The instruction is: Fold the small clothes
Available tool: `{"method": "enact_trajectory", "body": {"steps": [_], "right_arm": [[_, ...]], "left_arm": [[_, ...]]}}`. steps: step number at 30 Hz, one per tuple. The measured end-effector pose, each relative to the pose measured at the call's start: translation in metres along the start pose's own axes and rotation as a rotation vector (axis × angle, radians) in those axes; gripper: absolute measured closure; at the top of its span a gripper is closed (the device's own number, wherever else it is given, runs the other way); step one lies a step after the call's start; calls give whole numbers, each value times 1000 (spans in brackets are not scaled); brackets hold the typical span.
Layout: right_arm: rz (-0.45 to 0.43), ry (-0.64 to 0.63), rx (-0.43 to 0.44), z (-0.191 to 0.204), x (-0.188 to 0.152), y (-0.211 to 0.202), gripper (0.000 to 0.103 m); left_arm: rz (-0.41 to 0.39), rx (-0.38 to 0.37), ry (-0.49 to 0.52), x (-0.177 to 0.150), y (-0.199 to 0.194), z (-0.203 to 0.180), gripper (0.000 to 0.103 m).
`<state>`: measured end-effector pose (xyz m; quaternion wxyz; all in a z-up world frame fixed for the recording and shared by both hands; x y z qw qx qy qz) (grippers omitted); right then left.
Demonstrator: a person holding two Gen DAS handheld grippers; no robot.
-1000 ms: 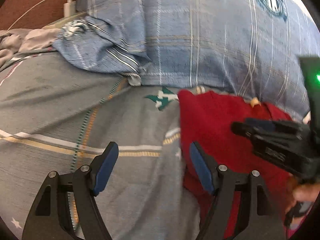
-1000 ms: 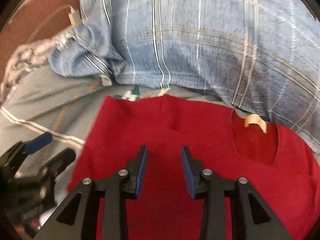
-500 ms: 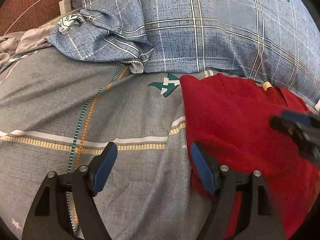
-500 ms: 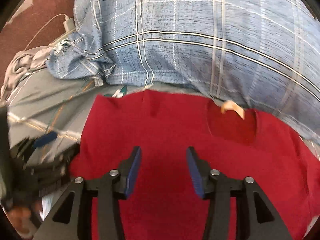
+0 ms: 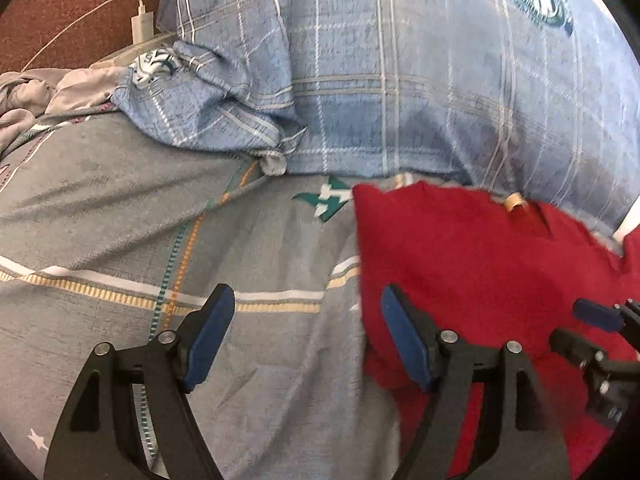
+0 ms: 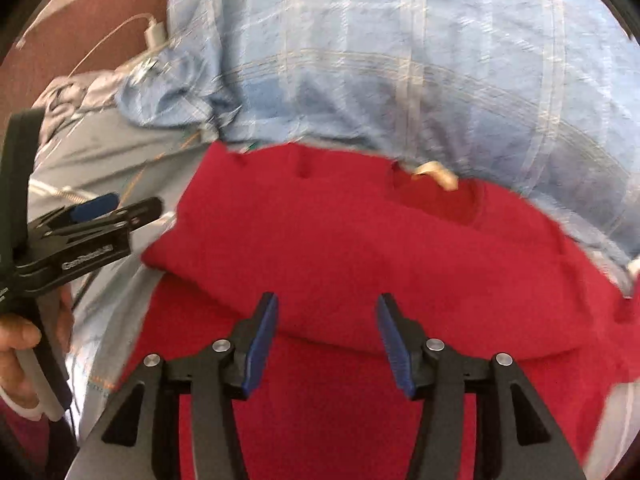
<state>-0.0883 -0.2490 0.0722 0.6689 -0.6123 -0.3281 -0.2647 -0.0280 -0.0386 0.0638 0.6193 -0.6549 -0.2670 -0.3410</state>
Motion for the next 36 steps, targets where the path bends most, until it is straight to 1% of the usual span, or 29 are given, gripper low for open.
{"method": "enact_trajectory", "body": {"steps": [2, 3, 4, 6, 7, 9, 12, 13, 15, 18, 20, 21, 23, 25, 27, 29, 31, 33, 34, 35, 36], "right_arm": [[-31, 21, -56, -20, 2, -13, 47], [-46, 37, -84, -33, 5, -18, 43], [-56, 55, -117, -47, 6, -21, 41], [-73, 97, -189, -75, 7, -30, 40], [-77, 125, -227, -93, 7, -34, 40], [-80, 182, -275, -122, 5, -38, 40], [-80, 257, -305, -157, -1, -41, 40], [-78, 263, -304, -161, -2, -39, 40], [-66, 264, -288, -165, -3, -31, 40], [-49, 257, -241, -165, -2, -9, 43], [-25, 258, -222, -165, -6, 3, 71], [-6, 258, -215, -165, -6, 11, 88], [-15, 225, -241, -161, -6, 16, 96], [-37, 198, -256, -158, -3, 13, 98], [-91, 188, -291, -159, 1, 2, 98], [-111, 189, -309, -163, 2, -2, 98], [-85, 184, -335, -167, 1, 7, 98], [-32, 168, -359, -169, -3, 21, 96], [-11, 179, -363, -170, -5, 23, 92], [-18, 196, -368, -169, -6, 20, 91], [-30, 207, -374, -169, -5, 14, 86]], "left_arm": [[-14, -37, -20, 4, -3, -2, 27], [-13, -52, -24, 5, -3, -4, 27], [-6, -72, -26, 6, -2, -7, 27], [16, -107, -23, 7, 2, -14, 27], [26, -108, -19, 6, 5, -16, 27], [52, -95, -3, 2, 16, -21, 27], [95, -60, 27, -5, 31, -26, 27], [104, -57, 26, -7, 33, -26, 26], [95, -52, 15, -9, 34, -26, 24], [78, -34, 33, -11, 34, -29, 21], [71, -29, 36, -11, 33, -29, 21], [70, -29, 36, -11, 33, -29, 21], [70, -33, 35, -10, 32, -29, 21], [70, -38, 33, -9, 32, -28, 21], [61, -37, 31, -8, 29, -28, 21], [47, -35, 37, -8, 27, -29, 21], [44, -29, 60, -10, 27, -33, 21], [47, -25, 67, -12, 28, -34, 21], [46, -26, 63, -12, 28, -33, 21], [49, -27, 62, -12, 28, -32, 21], [50, -28, 62, -12, 28, -32, 21]]}}
Point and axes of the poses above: each gripper's, at about its wrist camera, not at the fingertips, and y roughly the way its jaws point, z to its left, x to its top, the point moved 1 cm from there along y, roughly the way its jaws point, and after that the axes turned 8 degrees about -z, right-handed, at the moved point
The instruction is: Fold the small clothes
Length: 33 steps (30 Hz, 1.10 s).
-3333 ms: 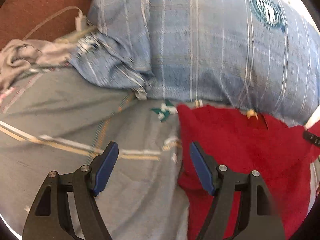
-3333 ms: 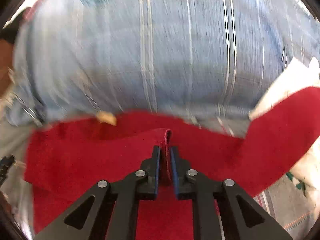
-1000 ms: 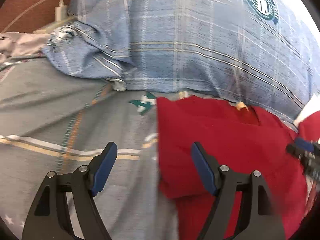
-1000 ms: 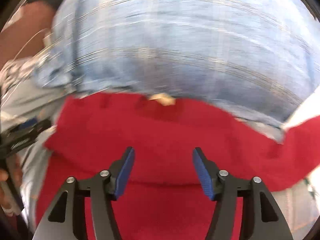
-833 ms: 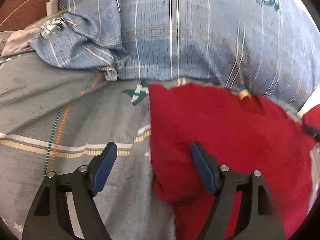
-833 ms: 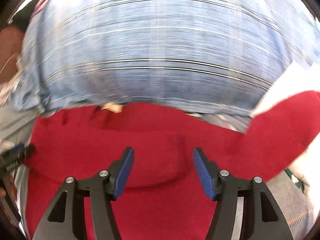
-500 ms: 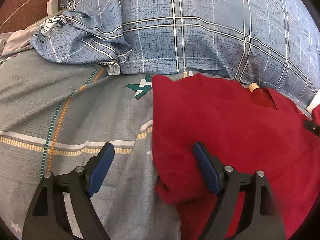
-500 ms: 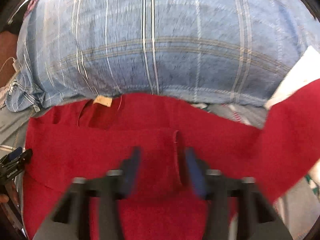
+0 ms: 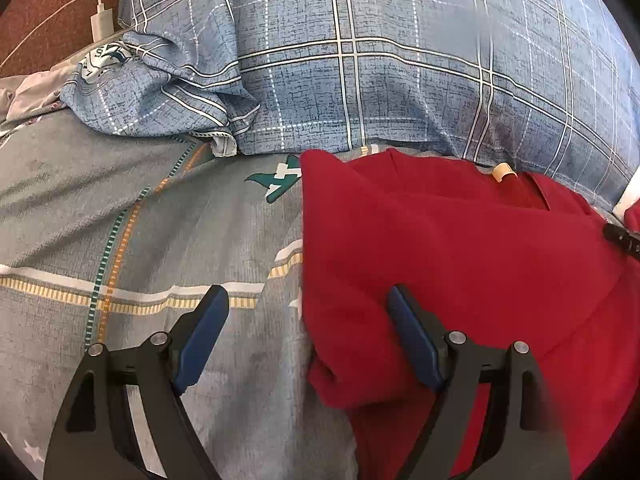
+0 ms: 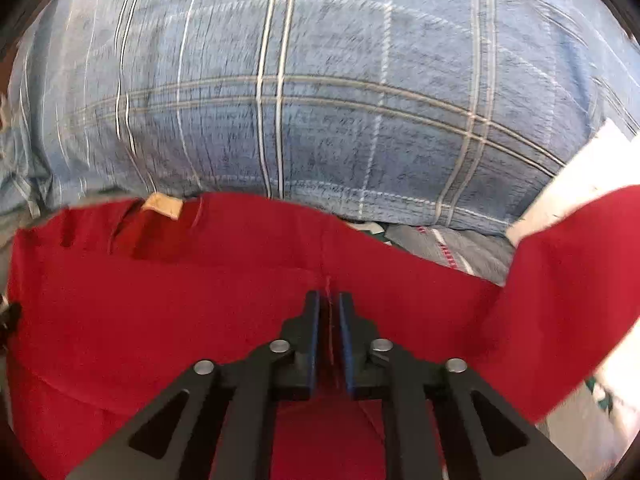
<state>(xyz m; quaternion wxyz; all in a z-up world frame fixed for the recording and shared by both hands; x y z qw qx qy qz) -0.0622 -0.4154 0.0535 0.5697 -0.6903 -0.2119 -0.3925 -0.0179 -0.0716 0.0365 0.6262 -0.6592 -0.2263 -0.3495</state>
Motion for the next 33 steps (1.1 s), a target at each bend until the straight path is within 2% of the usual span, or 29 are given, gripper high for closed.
{"method": "enact_trajectory", "body": {"steps": [1, 3, 6, 10, 15, 18, 22, 25, 33], "right_arm": [[-12, 13, -3, 0, 1, -9, 78], [-27, 21, 36, 5, 3, -22, 73], [-27, 4, 133, 23, 5, -34, 74], [22, -13, 224, 47, 4, -22, 75], [70, 0, 181, 48, -1, 11, 75], [59, 16, 175, 46, 1, 12, 75], [74, 6, 175, 45, 0, -2, 74], [57, -15, 177, 44, -7, -20, 66], [51, -85, 154, 53, -25, -34, 65]], "left_arm": [[0, -2, -3, 0, 0, 1, 21], [3, -5, -9, 0, 1, 2, 21], [2, -5, -8, -1, 0, 2, 21], [6, -9, -15, -1, 1, 2, 21], [19, -25, -24, 0, 4, 3, 20], [31, -44, -34, 2, 8, 5, 20], [43, -58, -63, 0, 10, 9, 19], [39, -52, -56, -1, 9, 7, 19], [40, -51, -60, 0, 9, 7, 19]]}}
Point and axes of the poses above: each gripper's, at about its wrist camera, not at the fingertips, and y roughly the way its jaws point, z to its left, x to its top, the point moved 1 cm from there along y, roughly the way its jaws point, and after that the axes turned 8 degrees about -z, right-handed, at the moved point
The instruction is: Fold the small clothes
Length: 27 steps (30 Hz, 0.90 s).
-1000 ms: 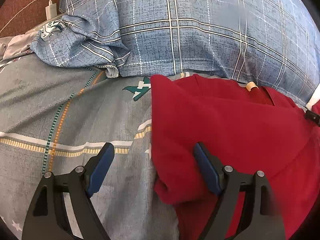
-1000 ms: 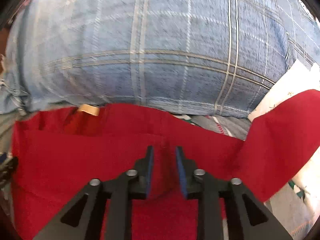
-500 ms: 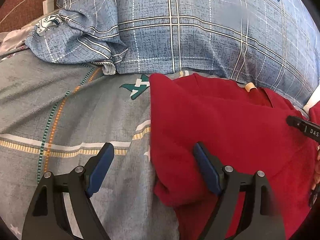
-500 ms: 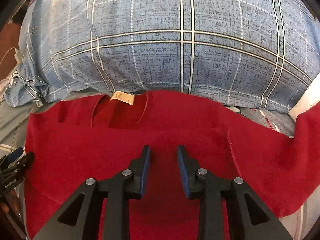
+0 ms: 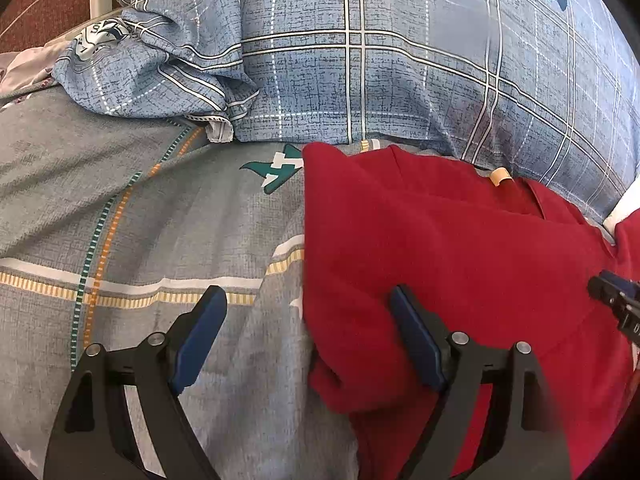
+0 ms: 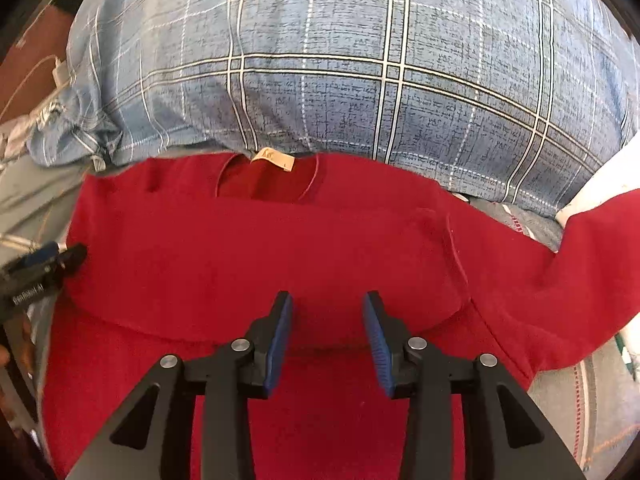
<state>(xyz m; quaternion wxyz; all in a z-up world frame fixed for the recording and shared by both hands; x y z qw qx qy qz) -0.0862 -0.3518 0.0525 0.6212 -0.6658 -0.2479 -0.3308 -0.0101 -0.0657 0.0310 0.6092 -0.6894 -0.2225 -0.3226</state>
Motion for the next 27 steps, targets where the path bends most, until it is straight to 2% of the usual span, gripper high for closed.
{"method": "enact_trajectory", "body": {"steps": [9, 15, 18, 21, 27], "right_arm": [[8, 8, -18, 5, -7, -5, 59], [37, 63, 13, 1, -17, -18, 58], [16, 61, -3, 0, -22, -32, 57], [-8, 86, 3, -4, -26, -46, 51], [-29, 113, 7, -8, -28, -62, 46]], "left_arm": [[-18, -8, 8, 2, -13, 0, 19], [-57, -20, 24, 1, -31, -5, 19], [-75, -25, 38, -1, -39, -8, 19], [-82, -33, 46, -2, -45, -11, 19], [-101, -39, 80, -7, -58, -22, 19]]}}
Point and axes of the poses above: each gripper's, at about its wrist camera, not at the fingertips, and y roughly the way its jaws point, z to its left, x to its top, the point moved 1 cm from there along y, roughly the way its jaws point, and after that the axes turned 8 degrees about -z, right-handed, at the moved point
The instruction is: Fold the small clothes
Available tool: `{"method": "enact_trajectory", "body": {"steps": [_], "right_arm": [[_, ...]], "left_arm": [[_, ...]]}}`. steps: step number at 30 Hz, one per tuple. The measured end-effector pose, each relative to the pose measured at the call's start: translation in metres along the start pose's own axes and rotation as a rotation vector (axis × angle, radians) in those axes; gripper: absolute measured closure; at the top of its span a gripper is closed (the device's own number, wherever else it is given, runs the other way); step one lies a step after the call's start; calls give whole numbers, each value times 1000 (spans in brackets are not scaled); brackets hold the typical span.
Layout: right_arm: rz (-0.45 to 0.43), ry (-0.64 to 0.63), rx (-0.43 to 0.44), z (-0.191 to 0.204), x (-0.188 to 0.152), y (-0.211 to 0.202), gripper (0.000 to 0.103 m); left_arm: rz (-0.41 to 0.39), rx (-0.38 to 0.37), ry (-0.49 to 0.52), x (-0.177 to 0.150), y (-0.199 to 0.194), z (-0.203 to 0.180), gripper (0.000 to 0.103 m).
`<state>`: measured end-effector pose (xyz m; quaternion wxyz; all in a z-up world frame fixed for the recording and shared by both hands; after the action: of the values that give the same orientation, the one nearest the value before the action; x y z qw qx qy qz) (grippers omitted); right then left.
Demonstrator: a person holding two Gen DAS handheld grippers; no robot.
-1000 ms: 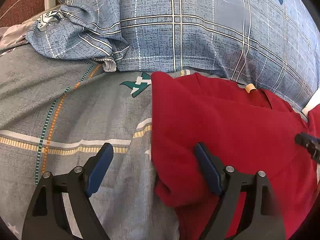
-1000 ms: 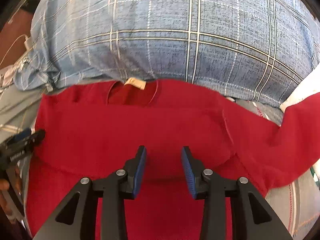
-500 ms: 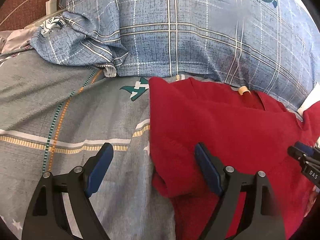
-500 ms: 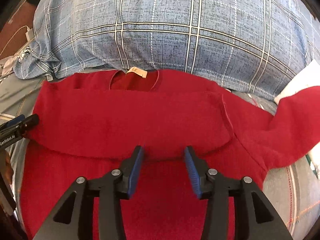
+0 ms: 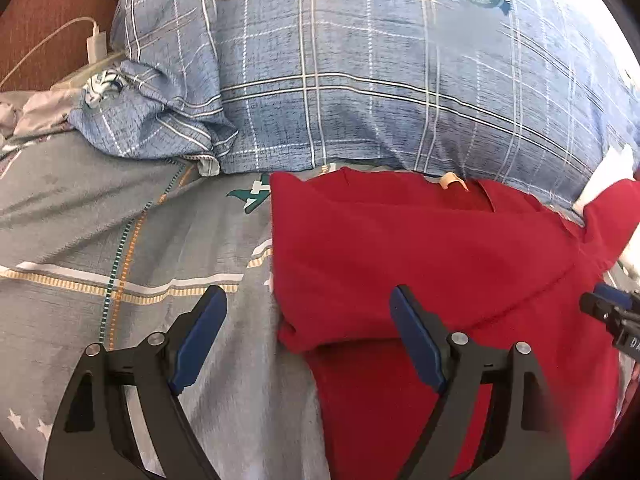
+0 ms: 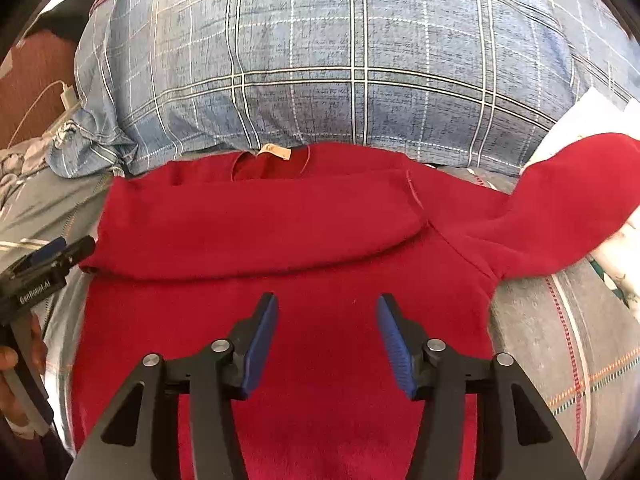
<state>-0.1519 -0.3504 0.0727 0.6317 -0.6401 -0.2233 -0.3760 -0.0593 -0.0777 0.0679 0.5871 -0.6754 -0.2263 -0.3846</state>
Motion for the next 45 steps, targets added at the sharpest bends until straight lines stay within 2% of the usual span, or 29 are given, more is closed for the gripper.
{"method": "enact_trajectory", "body": {"steps": [6, 16, 26, 30, 36, 40, 43, 45], "right_arm": [[-1, 13, 7, 1, -2, -2, 44], [-11, 25, 14, 2, -5, -9, 42], [-8, 72, -16, -25, -10, -12, 40], [-32, 106, -23, -41, -7, -18, 40], [-110, 191, -114, -103, 6, -38, 40], [-182, 290, -202, -164, 21, -54, 40], [-242, 367, -280, -212, 31, -61, 35], [-261, 440, -294, -246, 37, -60, 35]], "left_arm": [[3, 8, 3, -4, -10, 1, 19], [-34, -7, -12, 2, -27, 0, 19], [-25, -32, -15, 6, -15, -15, 19], [1, -23, 5, 3, -5, -20, 19], [28, -29, -18, 1, 2, -16, 19], [35, -27, -25, 1, 6, -16, 19], [44, -25, -30, 1, 10, -15, 19], [49, -24, -34, 0, 12, -14, 19]]}}
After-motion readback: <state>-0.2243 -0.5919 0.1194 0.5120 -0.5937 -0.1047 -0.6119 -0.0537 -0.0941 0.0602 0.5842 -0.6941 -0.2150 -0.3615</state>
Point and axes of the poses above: each gripper's, at about its wrist camera, not at the fingertips, and y roughly the way its jaws point, z to its left, x to its top, the point moved 1 cm from there along y, roughly the way its jaws point, and after that the axes turned 8 degrees about -z, right-handed, at the moved point
